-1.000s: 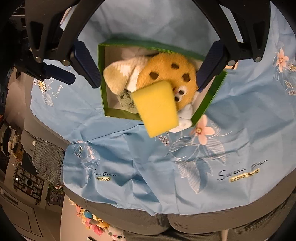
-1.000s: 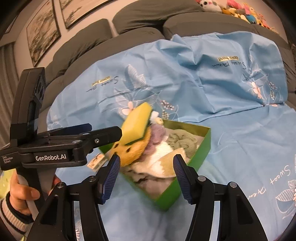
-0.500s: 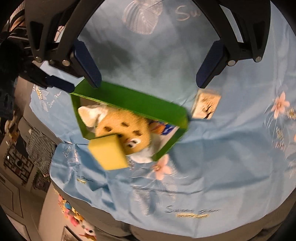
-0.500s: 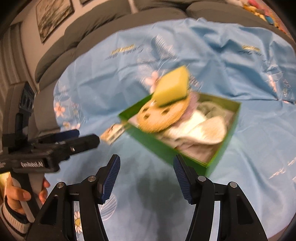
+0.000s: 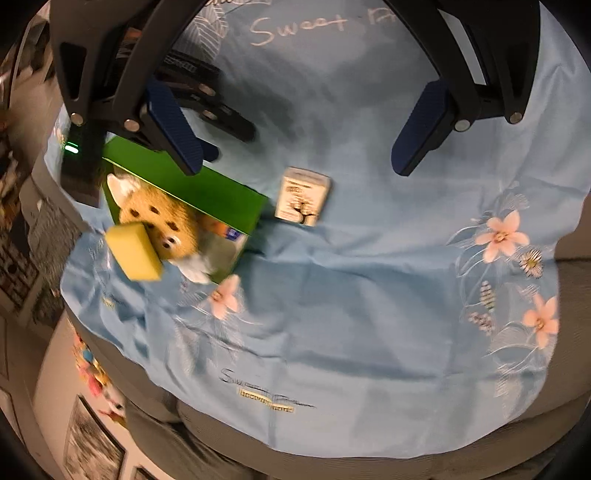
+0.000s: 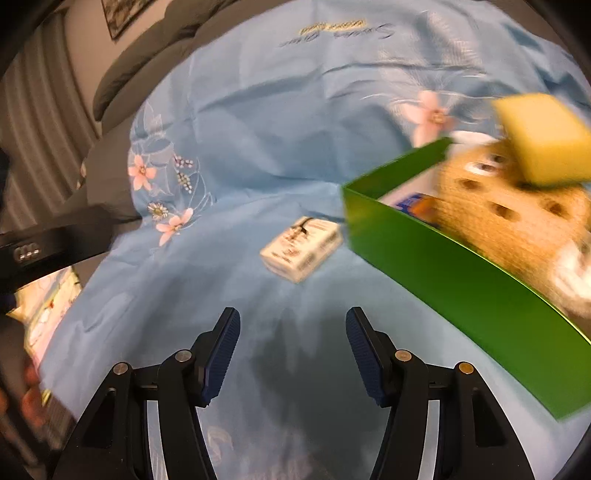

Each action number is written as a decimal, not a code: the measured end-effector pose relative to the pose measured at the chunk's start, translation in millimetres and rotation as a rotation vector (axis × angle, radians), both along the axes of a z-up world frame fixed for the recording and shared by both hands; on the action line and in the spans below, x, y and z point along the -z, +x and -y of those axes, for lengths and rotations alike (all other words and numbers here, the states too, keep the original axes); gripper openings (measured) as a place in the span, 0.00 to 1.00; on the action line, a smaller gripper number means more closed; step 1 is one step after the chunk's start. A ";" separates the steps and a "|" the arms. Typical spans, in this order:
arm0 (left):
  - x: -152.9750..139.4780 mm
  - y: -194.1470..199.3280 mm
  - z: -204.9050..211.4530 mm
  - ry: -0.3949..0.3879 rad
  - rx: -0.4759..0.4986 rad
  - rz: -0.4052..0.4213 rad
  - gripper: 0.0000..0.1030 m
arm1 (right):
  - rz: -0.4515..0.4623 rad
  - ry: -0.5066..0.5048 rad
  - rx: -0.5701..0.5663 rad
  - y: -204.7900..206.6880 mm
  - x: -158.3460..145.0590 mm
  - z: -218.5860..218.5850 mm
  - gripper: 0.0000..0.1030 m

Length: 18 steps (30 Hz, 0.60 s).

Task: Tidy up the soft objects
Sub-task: 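Move the right gripper to the white tissue pack on the sheet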

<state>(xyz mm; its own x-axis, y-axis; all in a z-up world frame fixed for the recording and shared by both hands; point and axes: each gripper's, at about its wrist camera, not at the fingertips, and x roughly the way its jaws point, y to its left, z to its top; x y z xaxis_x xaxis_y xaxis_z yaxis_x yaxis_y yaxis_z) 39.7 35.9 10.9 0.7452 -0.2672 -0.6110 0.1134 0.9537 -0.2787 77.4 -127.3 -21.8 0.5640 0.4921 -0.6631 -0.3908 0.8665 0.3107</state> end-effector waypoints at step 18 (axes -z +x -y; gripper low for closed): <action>13.7 12.8 -43.6 -0.090 -0.093 -0.052 0.99 | -0.122 -0.074 0.162 88.6 38.0 -68.8 0.53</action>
